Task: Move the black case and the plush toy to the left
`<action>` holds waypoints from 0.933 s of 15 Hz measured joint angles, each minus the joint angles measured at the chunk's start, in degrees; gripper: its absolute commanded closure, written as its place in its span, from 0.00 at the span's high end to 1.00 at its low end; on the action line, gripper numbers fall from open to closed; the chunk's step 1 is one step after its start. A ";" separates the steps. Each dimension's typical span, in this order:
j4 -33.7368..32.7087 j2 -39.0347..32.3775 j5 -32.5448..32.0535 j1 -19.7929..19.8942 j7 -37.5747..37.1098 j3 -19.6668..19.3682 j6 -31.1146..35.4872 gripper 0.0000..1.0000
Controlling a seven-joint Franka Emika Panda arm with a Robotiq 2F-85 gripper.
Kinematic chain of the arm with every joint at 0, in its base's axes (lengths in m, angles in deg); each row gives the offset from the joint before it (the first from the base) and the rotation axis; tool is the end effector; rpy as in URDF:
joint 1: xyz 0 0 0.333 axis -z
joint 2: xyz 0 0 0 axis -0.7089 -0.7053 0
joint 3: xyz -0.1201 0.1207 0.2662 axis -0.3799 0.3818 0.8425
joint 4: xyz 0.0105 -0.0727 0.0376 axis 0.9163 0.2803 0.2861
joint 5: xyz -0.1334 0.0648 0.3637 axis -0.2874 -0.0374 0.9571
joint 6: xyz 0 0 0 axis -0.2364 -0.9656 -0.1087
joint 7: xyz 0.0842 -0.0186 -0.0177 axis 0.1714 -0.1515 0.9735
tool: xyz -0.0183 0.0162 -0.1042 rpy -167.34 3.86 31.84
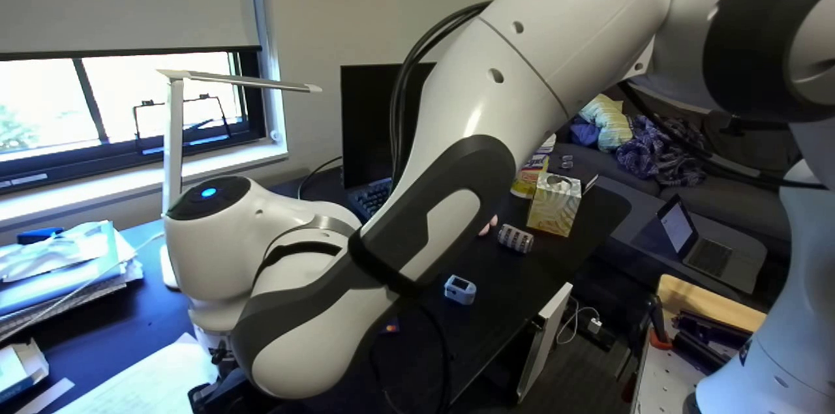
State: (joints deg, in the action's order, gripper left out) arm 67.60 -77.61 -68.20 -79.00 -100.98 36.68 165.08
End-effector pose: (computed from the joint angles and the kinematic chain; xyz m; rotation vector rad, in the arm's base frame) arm 0.5420 0.4208 0.1597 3.0830 -0.3332 0.0552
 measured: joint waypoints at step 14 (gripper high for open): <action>0.00 0.13 0.00 -1.46 0.71 -0.36 0.75 1.00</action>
State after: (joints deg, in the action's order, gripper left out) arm 67.61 -77.48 -68.21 -80.47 -100.27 36.32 165.83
